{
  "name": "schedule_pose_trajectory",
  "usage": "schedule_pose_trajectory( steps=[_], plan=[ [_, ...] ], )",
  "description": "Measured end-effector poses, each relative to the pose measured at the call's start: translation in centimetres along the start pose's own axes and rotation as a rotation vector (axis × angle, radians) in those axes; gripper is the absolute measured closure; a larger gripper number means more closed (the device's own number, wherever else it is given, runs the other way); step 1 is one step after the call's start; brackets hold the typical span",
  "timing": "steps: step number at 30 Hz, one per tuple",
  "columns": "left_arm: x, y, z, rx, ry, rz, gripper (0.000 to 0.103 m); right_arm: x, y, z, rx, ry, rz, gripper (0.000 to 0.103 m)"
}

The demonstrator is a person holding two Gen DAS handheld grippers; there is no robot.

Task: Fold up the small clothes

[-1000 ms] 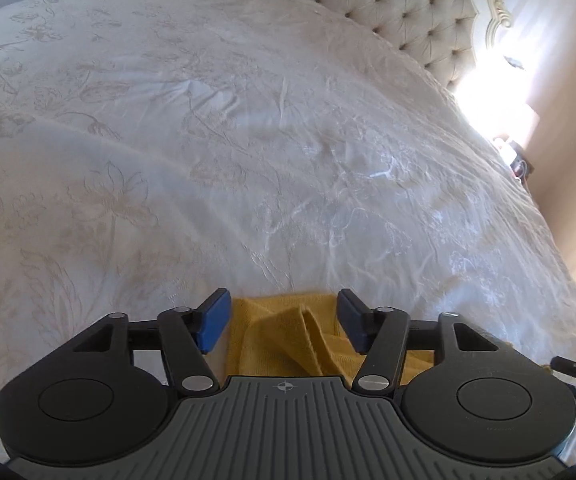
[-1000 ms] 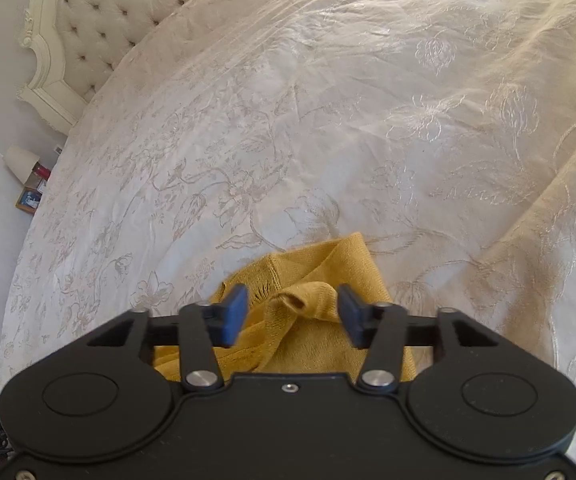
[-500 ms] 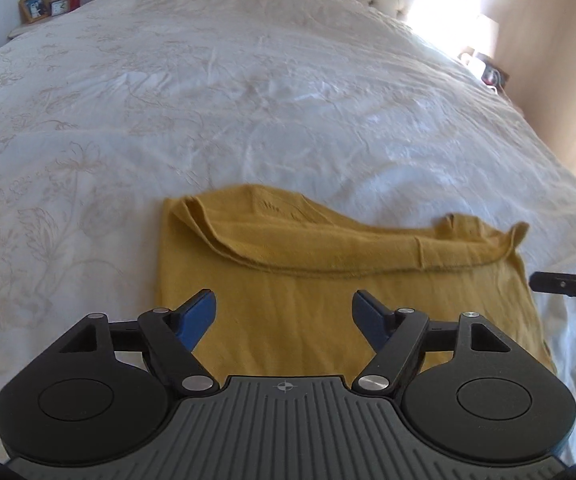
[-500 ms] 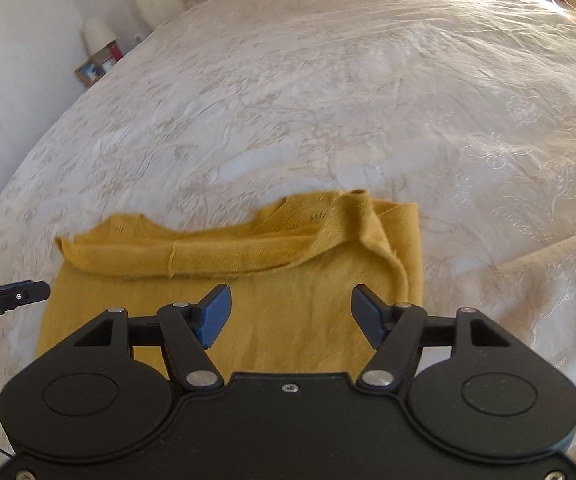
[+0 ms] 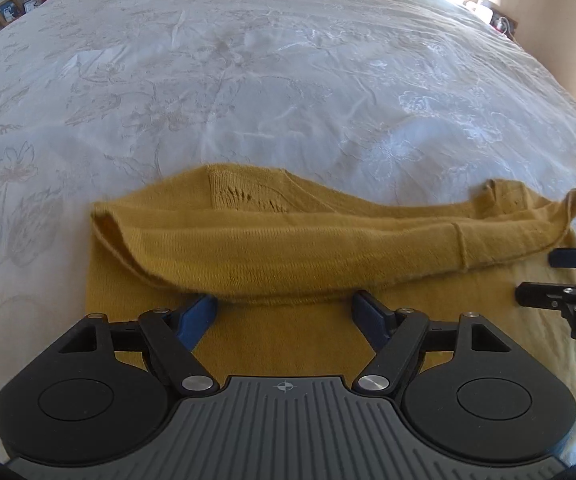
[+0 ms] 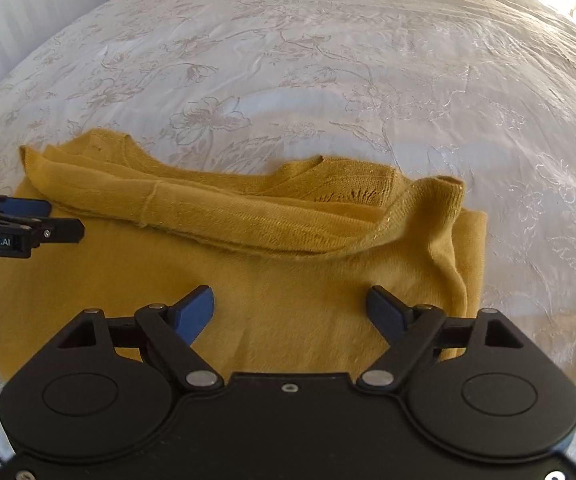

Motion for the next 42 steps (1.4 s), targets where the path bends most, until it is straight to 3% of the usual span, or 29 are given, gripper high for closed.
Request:
schedule_pose_trajectory(
  steps=[6, 11, 15, 21, 25, 28, 33, 38, 42],
  plan=[
    [4.9, -0.6, -2.3, 0.024, 0.039, 0.042, 0.029, 4.2, -0.2, 3.2, -0.032, -0.08, 0.045, 0.017],
    [6.8, 1.5, -3.3, 0.019, 0.082, 0.097, 0.029, 4.6, 2.3, 5.2, -0.007, -0.162, 0.099, 0.017],
    [4.6, 3.5, -2.6, -0.012, 0.071, 0.088, 0.027, 2.0, 4.2, 4.8, 0.054, -0.191, 0.103, 0.011],
    [-2.8, 3.4, 0.4, -0.063, 0.002, -0.033, 0.026, -4.8, 3.7, 2.1, 0.054, -0.162, -0.03, 0.011],
    [-9.1, 2.3, 1.6, -0.027, -0.067, -0.141, 0.025, -10.5, 2.7, 1.6, -0.005, -0.155, -0.168, 0.01],
    [-12.3, 2.7, 1.6, 0.005, -0.109, -0.15, 0.02, -13.3, 3.1, 2.2, -0.012, -0.196, -0.18, 0.005],
    [-12.9, 4.1, 1.3, 0.015, -0.106, -0.167, 0.02, -14.3, 4.6, 3.4, -0.005, -0.267, -0.174, 0.005],
    [-11.5, 6.6, 2.2, -0.04, -0.004, -0.088, 0.02, -14.9, 6.1, 4.2, 0.066, -0.375, -0.123, 0.004],
    [-9.8, 6.7, 4.2, -0.046, 0.01, -0.072, 0.02, -16.7, 6.5, 3.9, 0.101, -0.434, -0.121, 0.003]
  ],
)
Point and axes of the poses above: each gripper's, at about its wrist camera, not at the fingertips, and y roughly against the way its jaws point, z to its right, x to its top, the point moved 5 cm from there along -y, roughly the way its jaws point, and after that the axes turned 14 degrees about -z, right-handed, at the moved point
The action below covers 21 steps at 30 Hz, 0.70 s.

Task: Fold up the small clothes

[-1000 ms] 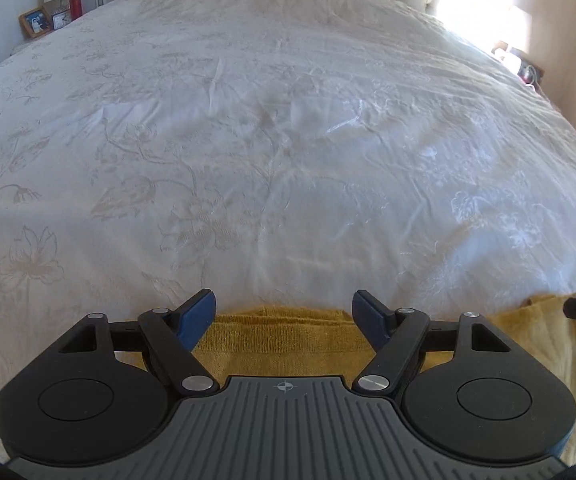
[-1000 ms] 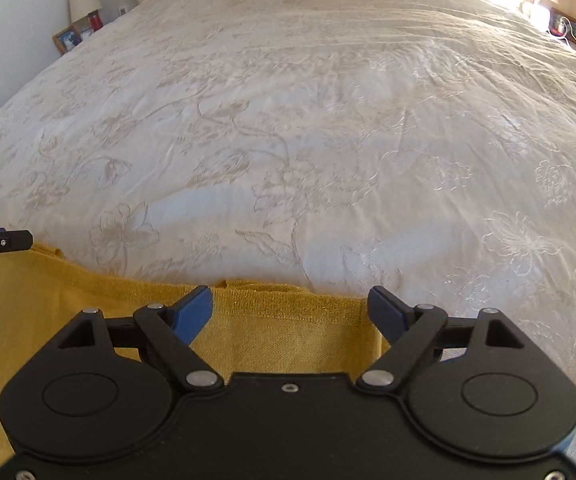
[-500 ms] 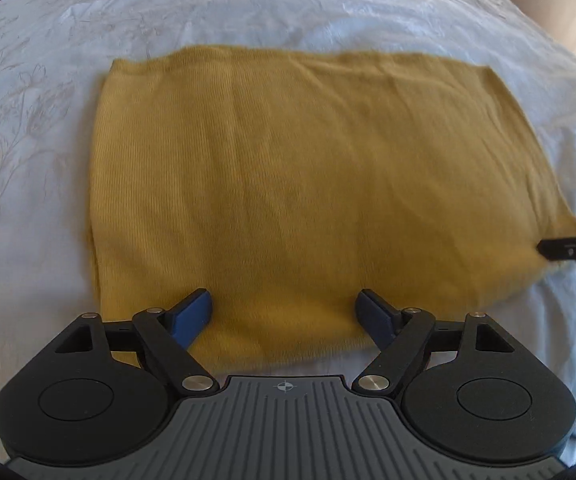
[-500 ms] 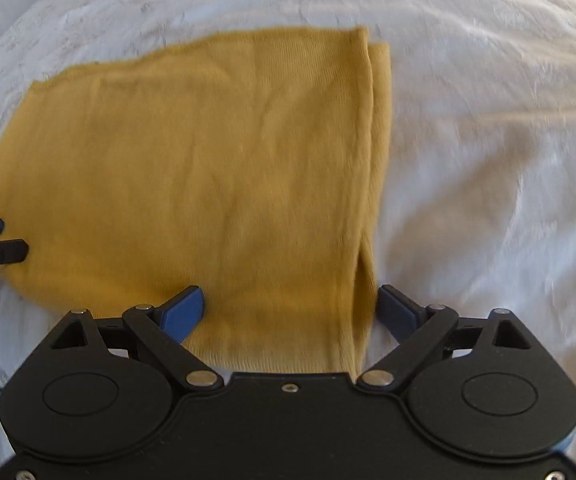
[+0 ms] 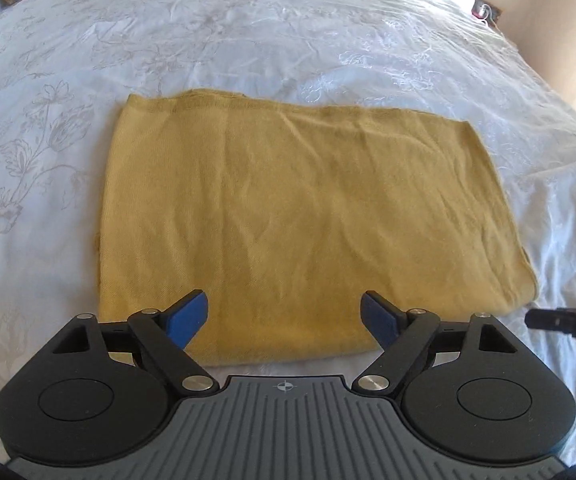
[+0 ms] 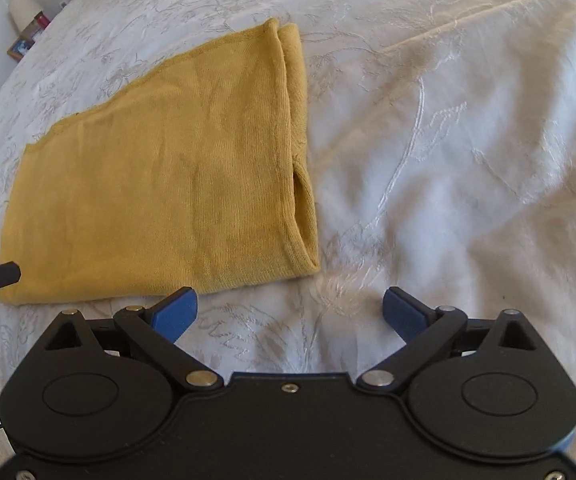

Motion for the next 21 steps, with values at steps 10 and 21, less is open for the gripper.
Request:
schedule_pose_trajectory(
  steps=[10, 21],
  plan=[
    [-0.9, -6.0, 2.5, 0.028, 0.003, -0.161, 0.012, -4.0, 1.0, 1.1, 0.066, -0.072, -0.012, 0.003],
    [-0.5, -7.2, 3.3, 0.047, 0.002, -0.211, 0.0, 0.8, 2.6, 1.7, 0.182, -0.049, 0.059, 0.001]
  ],
)
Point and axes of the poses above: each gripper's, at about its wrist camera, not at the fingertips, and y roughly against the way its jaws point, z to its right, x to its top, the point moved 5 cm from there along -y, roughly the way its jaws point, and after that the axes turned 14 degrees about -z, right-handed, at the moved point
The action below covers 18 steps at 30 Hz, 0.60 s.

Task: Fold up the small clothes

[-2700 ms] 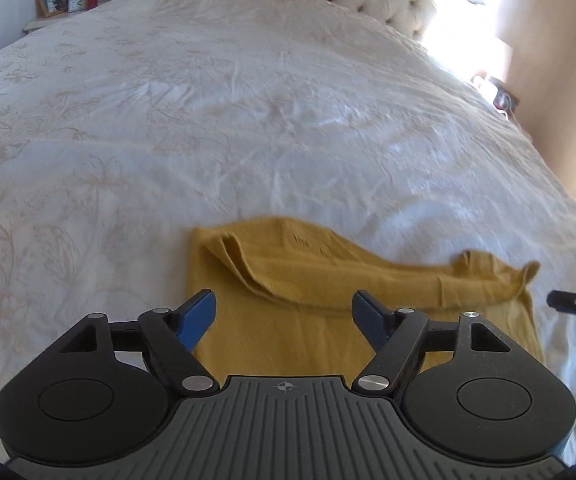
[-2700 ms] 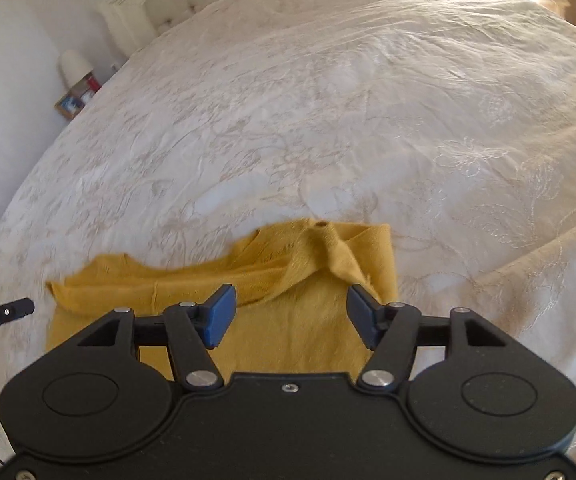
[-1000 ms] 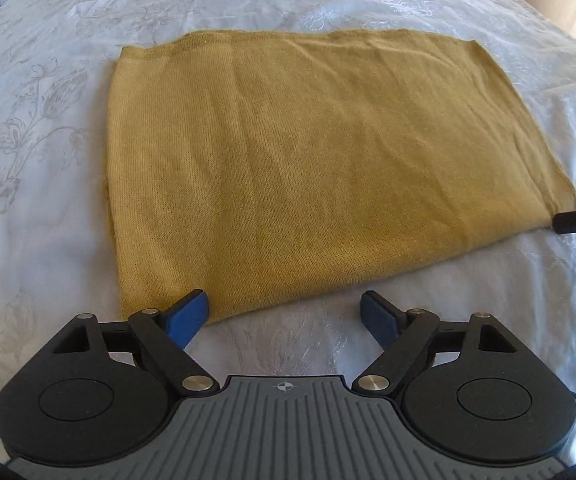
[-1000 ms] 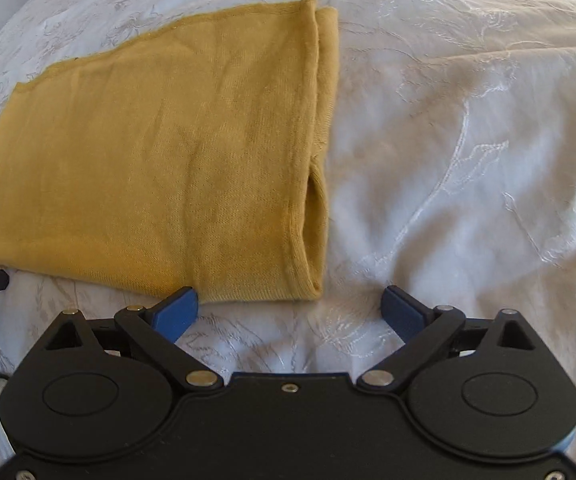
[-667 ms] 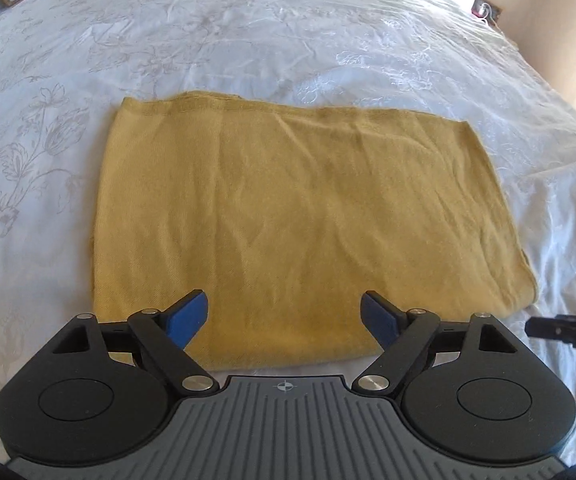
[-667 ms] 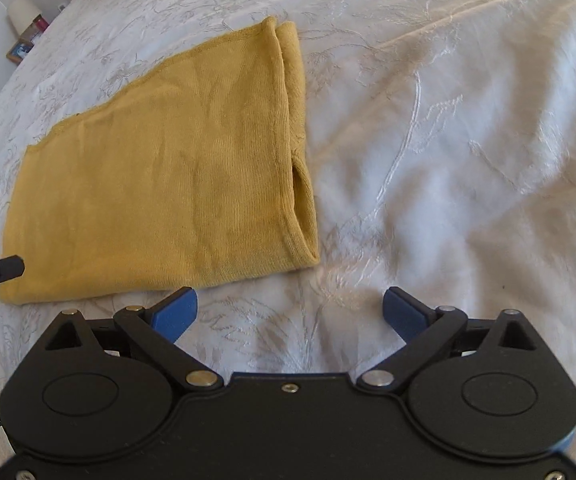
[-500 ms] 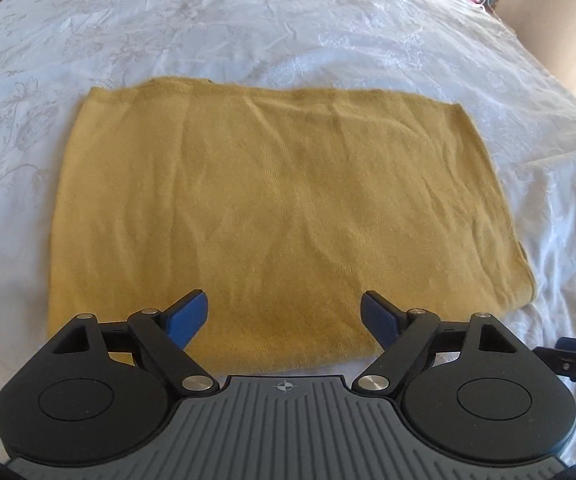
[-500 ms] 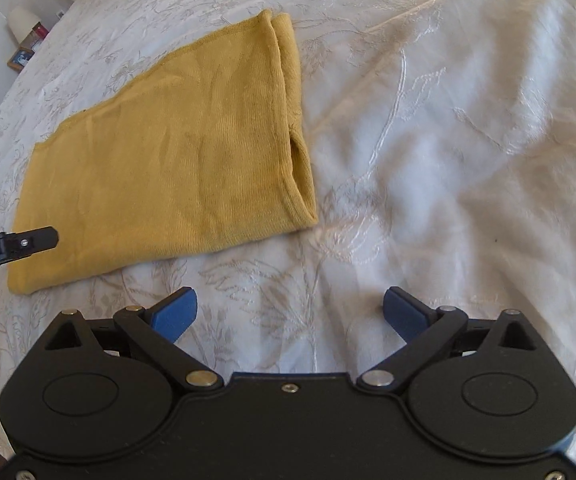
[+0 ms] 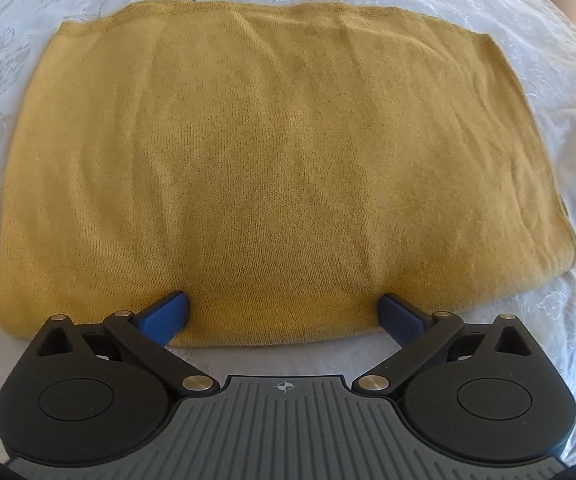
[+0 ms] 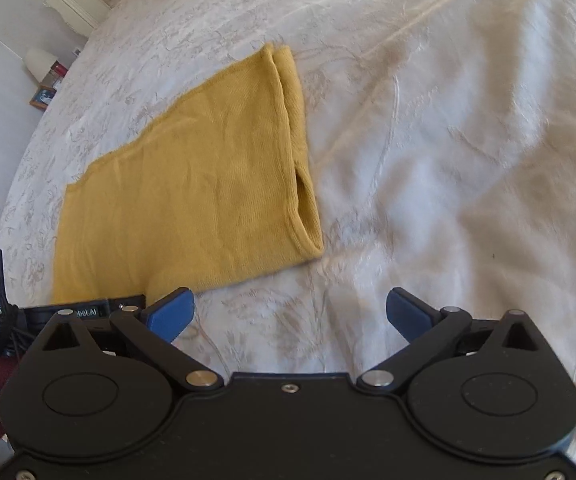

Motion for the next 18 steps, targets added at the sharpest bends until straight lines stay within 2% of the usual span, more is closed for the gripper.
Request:
schedule_pose_trajectory(
  steps=[4, 10, 18],
  plan=[
    [0.1, -0.3, 0.5, 0.02, 0.009, 0.011, 0.0, 3.8, -0.8, -0.3, 0.061, 0.024, -0.023, 0.001],
    [-0.6, -0.4, 1.0, 0.042, 0.016, 0.021, 0.0, 7.7, -3.4, -1.1, 0.127, 0.061, -0.058, 0.001],
    [-1.4, -0.5, 1.0, 0.055, 0.02, 0.046, 0.0, 9.6, -7.2, -0.5, 0.216, 0.049, -0.152, 0.0]
  ],
)
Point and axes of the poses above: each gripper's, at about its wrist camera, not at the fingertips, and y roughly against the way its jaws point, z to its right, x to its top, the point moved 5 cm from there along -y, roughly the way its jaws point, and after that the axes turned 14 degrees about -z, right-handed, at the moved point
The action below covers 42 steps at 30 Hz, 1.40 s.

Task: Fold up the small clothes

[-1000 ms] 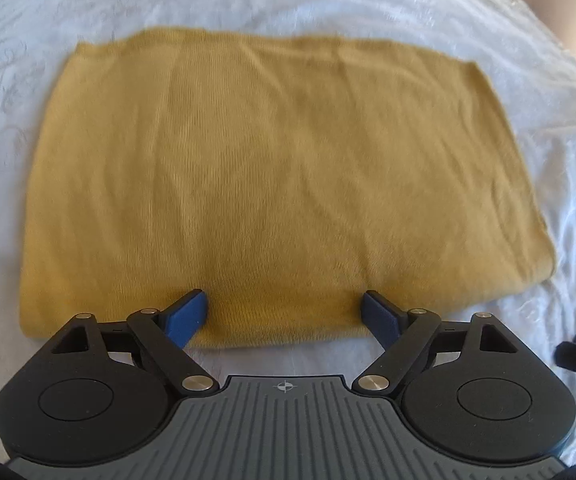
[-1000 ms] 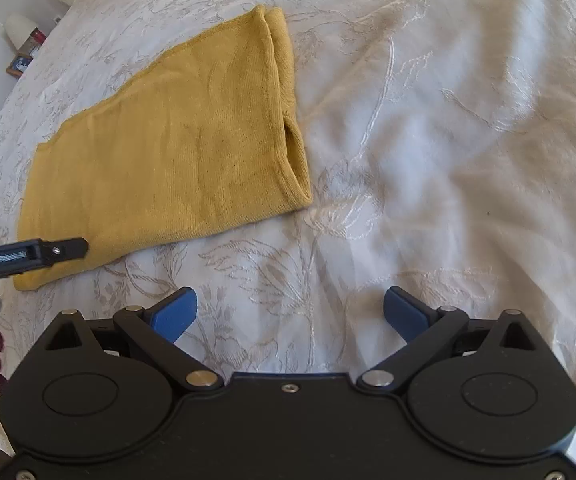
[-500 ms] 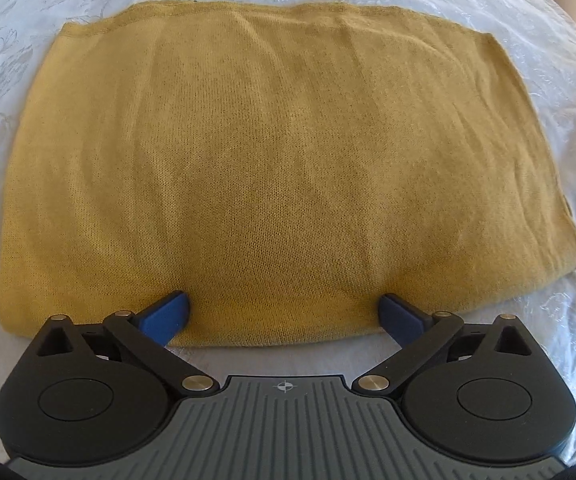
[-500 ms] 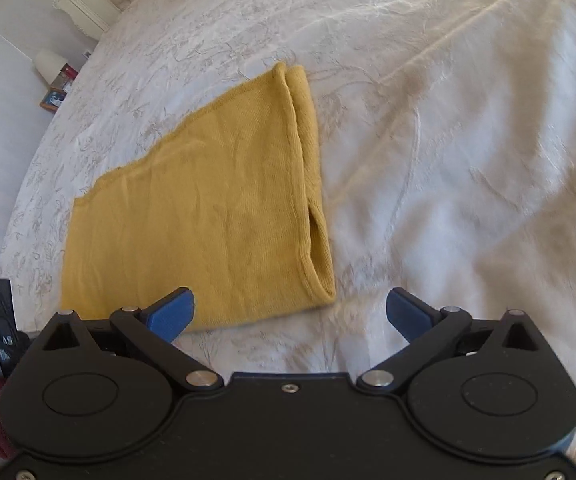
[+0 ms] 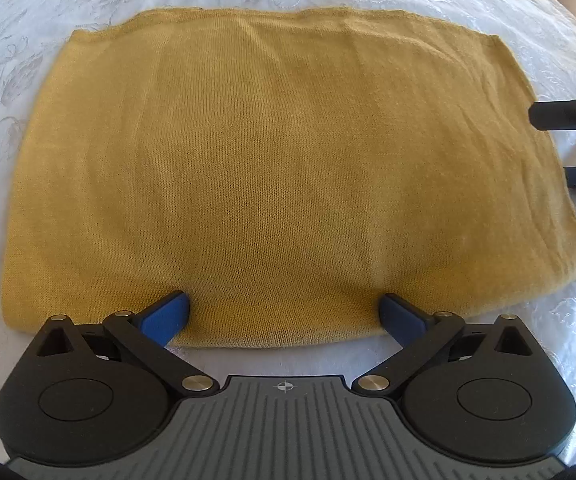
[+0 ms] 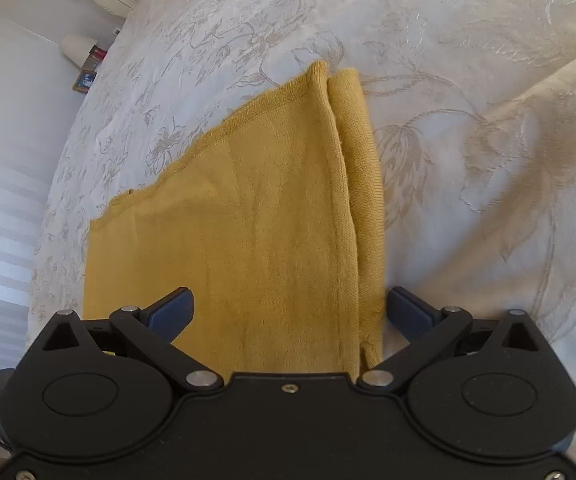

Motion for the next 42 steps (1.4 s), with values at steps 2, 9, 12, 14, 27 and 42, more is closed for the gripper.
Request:
schedule_pose_trajectory(
  steps=[2, 9, 12, 14, 27, 42],
  plan=[
    [-0.3, 0.0, 0.0, -0.001, -0.003, 0.009, 0.0, 0.3, -0.4, 0.2, 0.029, -0.014, 0.001, 0.0],
    [0.1, 2.6, -1.0, -0.045, 0.031, 0.039, 0.019, 0.7, 0.0, 1.5, 0.149, -0.011, -0.016, 0.0],
    [1.1, 4.9, -1.4, -0.001, 0.039, 0.105, 0.021, 0.7, 0.3, 2.1, 0.19, -0.022, -0.02, 0.0],
    [2.8, 6.0, -1.5, 0.041, 0.023, 0.145, 0.021, 0.7, 0.3, 2.0, 0.189, -0.021, -0.019, 0.0],
    [15.6, 2.7, -0.9, 0.133, 0.032, 0.105, 0.021, 0.8, 0.1, 1.9, 0.186, -0.001, -0.007, 0.0],
    [16.2, -0.7, -1.8, 0.158, 0.037, 0.011, 0.0, 0.4, 0.6, 3.0, 0.227, 0.011, 0.006, 0.0]
  ],
)
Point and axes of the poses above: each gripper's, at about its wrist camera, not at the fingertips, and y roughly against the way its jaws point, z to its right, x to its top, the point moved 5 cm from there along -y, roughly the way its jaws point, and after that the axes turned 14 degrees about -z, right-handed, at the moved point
